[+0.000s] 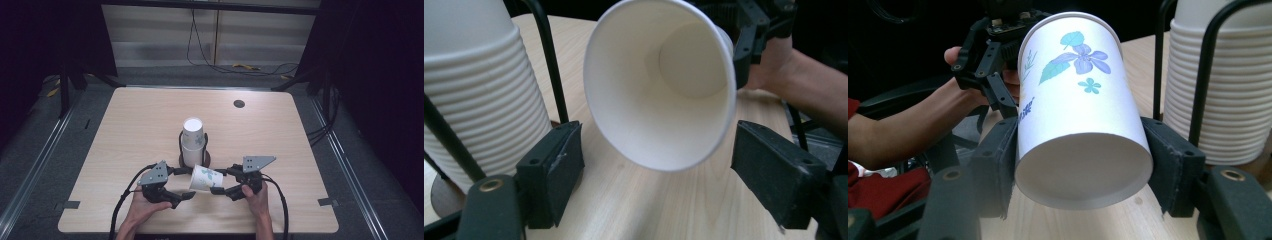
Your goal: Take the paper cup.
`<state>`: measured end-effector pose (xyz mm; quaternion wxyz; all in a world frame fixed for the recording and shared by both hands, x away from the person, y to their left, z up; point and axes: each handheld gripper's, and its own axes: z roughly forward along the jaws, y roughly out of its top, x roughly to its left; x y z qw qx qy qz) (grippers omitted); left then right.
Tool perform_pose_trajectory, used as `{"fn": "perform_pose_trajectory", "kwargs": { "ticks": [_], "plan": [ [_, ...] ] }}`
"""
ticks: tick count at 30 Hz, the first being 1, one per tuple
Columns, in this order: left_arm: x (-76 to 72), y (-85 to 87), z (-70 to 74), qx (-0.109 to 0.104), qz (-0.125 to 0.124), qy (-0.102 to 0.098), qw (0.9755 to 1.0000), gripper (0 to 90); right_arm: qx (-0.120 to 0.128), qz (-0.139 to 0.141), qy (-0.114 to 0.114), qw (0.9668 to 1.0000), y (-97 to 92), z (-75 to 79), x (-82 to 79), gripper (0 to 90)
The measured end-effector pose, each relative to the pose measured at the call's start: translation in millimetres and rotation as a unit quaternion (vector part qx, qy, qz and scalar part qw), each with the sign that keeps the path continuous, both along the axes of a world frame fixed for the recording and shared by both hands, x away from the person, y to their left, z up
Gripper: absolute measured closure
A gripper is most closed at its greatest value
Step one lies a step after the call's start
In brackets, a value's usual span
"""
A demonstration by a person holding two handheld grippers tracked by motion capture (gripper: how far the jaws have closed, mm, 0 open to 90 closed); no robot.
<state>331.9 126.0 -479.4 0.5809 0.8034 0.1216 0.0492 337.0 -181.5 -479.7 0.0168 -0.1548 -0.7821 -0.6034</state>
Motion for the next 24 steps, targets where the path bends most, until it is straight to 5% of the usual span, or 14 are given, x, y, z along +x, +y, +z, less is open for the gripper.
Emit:
{"fn": "perform_pose_trajectory", "kwargs": {
  "ticks": [24],
  "plan": [
    [7.2, -9.3, 3.5, -0.026, -0.031, -0.004, 0.9992, 20.5, -0.010, 0.022, -0.004, 0.9997, 6.3, 3.6, 1.9, 36.4]
  ]
}}
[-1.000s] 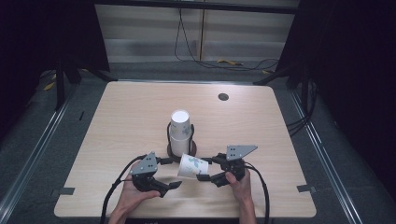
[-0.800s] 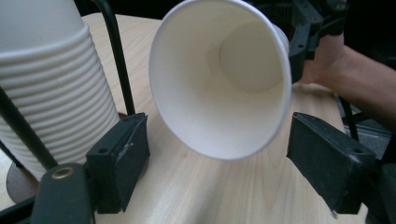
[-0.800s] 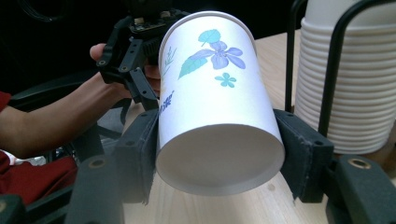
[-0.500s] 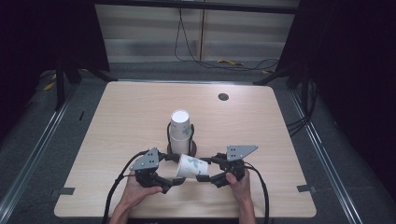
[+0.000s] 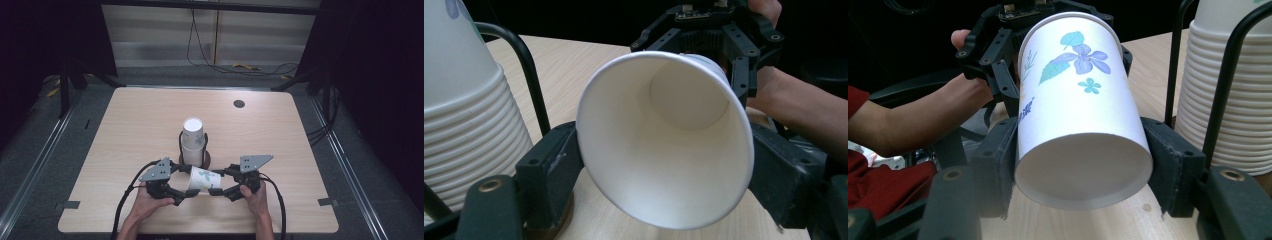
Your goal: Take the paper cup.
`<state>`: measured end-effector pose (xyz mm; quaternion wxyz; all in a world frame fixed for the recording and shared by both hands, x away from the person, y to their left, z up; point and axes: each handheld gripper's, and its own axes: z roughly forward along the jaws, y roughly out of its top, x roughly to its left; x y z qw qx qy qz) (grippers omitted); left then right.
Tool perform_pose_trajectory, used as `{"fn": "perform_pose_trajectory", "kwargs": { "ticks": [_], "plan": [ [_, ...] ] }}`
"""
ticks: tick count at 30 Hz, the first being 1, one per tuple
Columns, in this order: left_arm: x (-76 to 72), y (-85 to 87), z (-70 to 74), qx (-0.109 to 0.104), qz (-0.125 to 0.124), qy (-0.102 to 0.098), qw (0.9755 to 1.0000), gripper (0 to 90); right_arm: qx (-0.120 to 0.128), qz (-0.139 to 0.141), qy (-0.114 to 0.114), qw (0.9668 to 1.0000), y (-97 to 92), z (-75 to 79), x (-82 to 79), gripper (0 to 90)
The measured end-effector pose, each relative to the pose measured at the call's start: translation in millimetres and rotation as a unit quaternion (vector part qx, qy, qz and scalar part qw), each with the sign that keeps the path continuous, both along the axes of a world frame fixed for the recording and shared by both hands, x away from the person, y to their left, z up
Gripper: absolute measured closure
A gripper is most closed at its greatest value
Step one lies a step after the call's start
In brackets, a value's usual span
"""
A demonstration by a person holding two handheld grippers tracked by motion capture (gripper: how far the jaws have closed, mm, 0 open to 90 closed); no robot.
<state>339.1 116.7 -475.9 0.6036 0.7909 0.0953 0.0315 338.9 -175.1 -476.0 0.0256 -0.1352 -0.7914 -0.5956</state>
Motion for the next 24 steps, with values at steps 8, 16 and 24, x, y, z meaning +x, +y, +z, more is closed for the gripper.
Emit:
{"fn": "perform_pose_trajectory", "kwargs": {
  "ticks": [8, 16, 24],
  "plan": [
    [1.2, -0.6, 0.0, -0.006, -0.011, 0.006, 0.9999, 20.1, -0.010, 0.011, -0.001, 0.9999, 4.7, 1.8, 0.5, 36.3],
    [0.9, 1.5, 1.5, -0.010, -0.015, 0.001, 0.9998, 23.0, -0.019, 0.019, 0.002, 0.9996, 6.0, 3.2, 2.3, 36.6],
    [0.0, 3.7, 3.5, -0.021, -0.024, 0.000, 0.9995, 26.4, -0.019, 0.021, -0.005, 0.9996, 5.8, 3.6, 1.4, 34.7]
  ]
}}
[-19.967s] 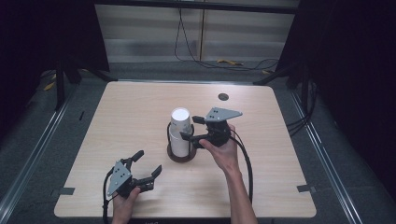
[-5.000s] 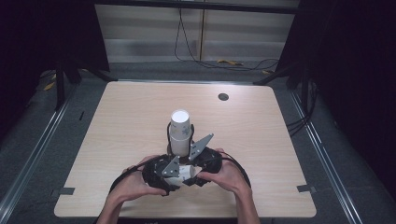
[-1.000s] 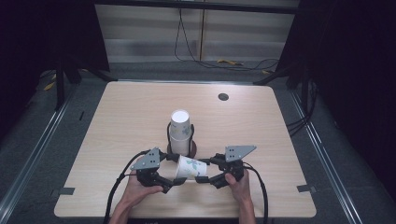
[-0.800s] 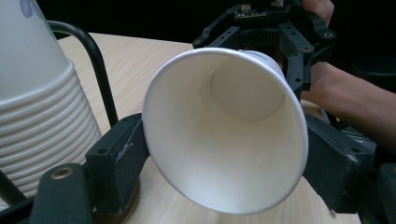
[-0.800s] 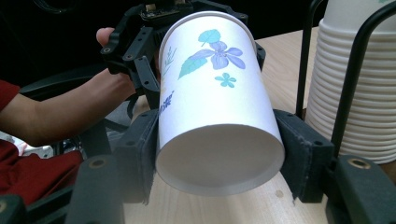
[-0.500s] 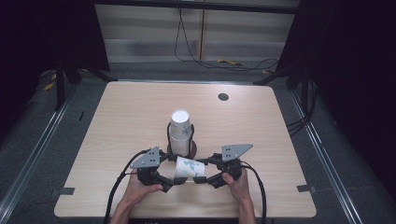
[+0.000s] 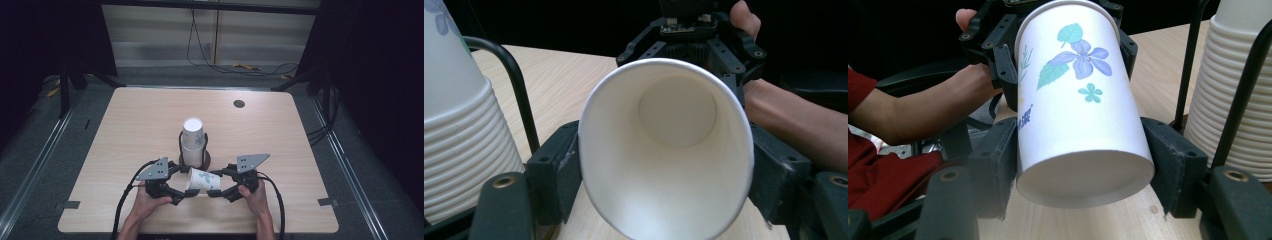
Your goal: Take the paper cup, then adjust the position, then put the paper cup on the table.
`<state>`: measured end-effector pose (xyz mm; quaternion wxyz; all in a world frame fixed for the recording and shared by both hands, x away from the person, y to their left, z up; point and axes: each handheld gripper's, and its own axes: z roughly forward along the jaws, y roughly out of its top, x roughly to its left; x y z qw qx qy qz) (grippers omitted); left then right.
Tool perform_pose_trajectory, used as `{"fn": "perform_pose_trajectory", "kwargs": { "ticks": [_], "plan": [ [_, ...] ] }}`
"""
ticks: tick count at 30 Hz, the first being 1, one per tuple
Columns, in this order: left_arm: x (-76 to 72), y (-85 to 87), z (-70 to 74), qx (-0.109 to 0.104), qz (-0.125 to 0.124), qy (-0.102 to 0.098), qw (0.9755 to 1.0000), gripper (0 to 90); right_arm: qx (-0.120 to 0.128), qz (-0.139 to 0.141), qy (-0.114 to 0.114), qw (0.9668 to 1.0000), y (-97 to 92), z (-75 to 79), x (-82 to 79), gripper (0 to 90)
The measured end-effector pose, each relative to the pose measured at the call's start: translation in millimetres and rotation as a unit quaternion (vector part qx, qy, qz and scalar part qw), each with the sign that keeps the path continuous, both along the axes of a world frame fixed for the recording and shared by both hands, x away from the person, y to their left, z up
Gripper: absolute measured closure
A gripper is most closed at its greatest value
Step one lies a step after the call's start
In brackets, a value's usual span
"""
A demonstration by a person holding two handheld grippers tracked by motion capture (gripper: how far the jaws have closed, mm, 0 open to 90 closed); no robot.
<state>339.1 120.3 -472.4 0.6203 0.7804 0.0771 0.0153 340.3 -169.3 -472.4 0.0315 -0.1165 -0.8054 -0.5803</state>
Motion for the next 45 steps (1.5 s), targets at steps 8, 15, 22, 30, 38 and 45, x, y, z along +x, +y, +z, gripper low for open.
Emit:
{"fn": "perform_pose_trajectory", "kwargs": {
  "ticks": [8, 15, 22, 30, 38, 45],
  "plan": [
    [-1.4, 1.1, 1.4, 0.006, 0.010, -0.005, 0.9999, 28.8, 0.001, -0.018, -0.010, 0.9998, 1.3, 0.2, -0.7, 29.0],
    [-2.1, 2.4, 2.8, 0.003, 0.017, -0.005, 0.9998, 28.6, 0.004, -0.052, -0.021, 0.9984, -0.3, 0.0, -3.5, 15.6],
    [-2.7, 7.3, 5.4, 0.014, 0.042, -0.006, 0.9990, 28.5, 0.015, -0.093, -0.036, 0.9949, -6.4, -1.3, -10.7, 12.7],
    [-4.3, 17.5, 8.9, 0.025, 0.061, -0.014, 0.9977, 28.2, 0.021, -0.144, -0.054, 0.9879, -12.9, 0.3, -16.2, 12.6],
    [-2.6, 33.6, 9.3, 0.030, 0.078, -0.010, 0.9964, 28.2, 0.017, -0.239, -0.079, 0.9676, -25.3, -8.1, -24.4, 12.7],
    [-0.3, 44.5, 13.1, 0.035, 0.092, -0.009, 0.9951, 28.1, -0.004, -0.319, -0.090, 0.9433, -34.9, -12.9, -30.6, 12.6]
  ]
}}
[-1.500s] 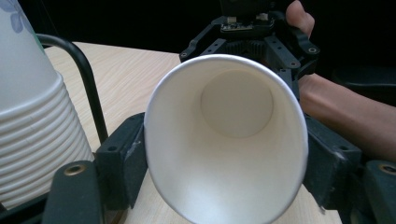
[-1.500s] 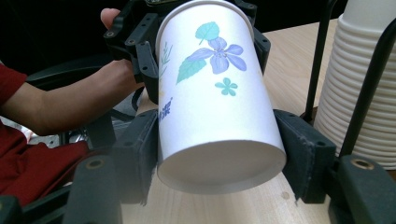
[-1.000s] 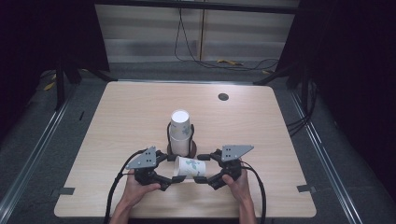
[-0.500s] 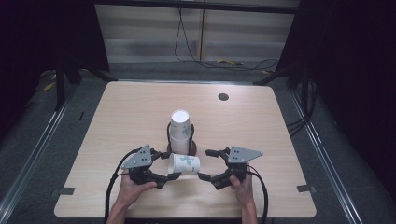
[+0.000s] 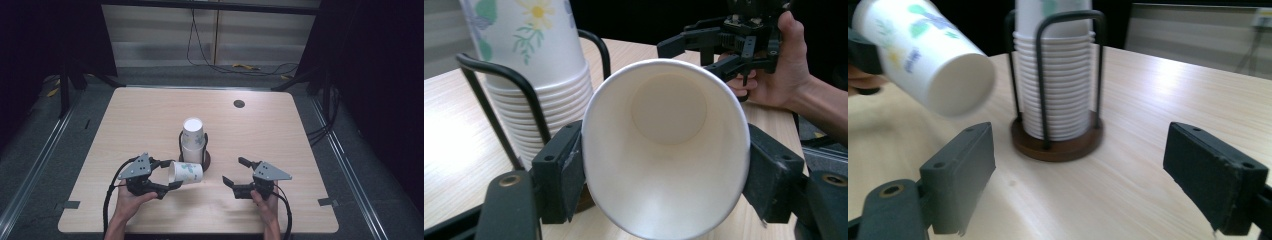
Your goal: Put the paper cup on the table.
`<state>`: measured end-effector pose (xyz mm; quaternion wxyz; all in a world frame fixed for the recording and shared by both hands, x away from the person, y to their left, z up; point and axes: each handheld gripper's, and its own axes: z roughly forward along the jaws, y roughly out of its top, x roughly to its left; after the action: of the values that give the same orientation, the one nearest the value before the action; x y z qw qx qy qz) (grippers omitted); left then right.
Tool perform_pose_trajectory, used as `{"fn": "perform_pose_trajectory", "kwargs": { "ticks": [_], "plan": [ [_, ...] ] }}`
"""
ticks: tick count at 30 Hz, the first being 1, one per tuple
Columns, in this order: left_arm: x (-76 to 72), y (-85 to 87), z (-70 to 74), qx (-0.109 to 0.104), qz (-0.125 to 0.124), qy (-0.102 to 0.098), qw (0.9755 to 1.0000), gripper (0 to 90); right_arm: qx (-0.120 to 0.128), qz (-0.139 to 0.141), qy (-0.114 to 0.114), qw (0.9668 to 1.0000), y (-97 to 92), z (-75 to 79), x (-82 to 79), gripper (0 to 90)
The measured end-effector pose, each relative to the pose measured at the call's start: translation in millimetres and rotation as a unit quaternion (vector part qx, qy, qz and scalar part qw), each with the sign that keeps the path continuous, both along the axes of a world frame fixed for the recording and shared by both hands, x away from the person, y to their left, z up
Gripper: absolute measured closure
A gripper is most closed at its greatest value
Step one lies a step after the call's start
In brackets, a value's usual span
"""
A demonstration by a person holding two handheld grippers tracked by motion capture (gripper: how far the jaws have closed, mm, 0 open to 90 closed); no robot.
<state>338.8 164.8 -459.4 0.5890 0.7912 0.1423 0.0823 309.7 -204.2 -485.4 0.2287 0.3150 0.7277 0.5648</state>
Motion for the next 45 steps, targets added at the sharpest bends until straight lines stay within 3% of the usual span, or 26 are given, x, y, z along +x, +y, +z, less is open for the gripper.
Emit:
{"fn": "perform_pose_trajectory", "kwargs": {
  "ticks": [3, 6, 9, 15, 18, 23, 30, 35, 41, 45],
  "plan": [
    [1.8, 6.0, 2.9, 0.000, 0.004, -0.001, 1.0000, 28.0, 0.005, -0.021, -0.006, 0.9998, -4.0, 0.1, -1.4, 12.8],
    [3.9, 11.6, 4.0, 0.001, 0.009, 0.004, 0.9999, 27.9, 0.014, -0.059, -0.015, 0.9980, -7.9, -3.6, -2.2, 12.9],
    [7.5, 18.0, 3.2, 0.002, 0.017, 0.009, 0.9998, 27.8, -0.001, -0.090, -0.014, 0.9958, -10.9, -7.9, -1.3, 12.8],
    [11.1, 29.7, 2.2, 0.001, 0.033, 0.016, 0.9993, 27.8, -0.005, -0.146, -0.031, 0.9888, -11.7, -11.9, -3.0, 12.6],
    [12.2, 32.7, 2.6, 0.006, 0.044, 0.020, 0.9988, 27.8, -0.004, -0.169, -0.054, 0.9842, -12.4, -13.3, -4.9, 12.6],
    [12.1, 37.0, 5.6, 0.004, 0.050, 0.025, 0.9984, 27.8, 0.003, -0.190, -0.062, 0.9799, -13.2, -15.2, -7.5, 12.9],
    [14.8, 46.7, 7.7, 0.006, 0.064, 0.034, 0.9974, 27.8, 0.035, -0.205, -0.078, 0.9750, -18.0, -17.0, -12.5, 12.6],
    [20.8, 53.3, 7.9, 0.016, 0.086, 0.053, 0.9947, 27.8, 0.039, -0.193, -0.101, 0.9753, -18.1, -18.3, -16.6, 12.7],
    [24.0, 55.8, 15.3, 0.045, 0.107, 0.057, 0.9916, 27.8, 0.045, -0.190, -0.102, 0.9754, -19.2, -18.7, -17.3, 12.6],
    [28.8, 57.6, 20.6, 0.049, 0.113, 0.060, 0.9906, 27.9, 0.048, -0.187, -0.102, 0.9758, -20.0, -18.8, -17.2, 12.8]
  ]
}}
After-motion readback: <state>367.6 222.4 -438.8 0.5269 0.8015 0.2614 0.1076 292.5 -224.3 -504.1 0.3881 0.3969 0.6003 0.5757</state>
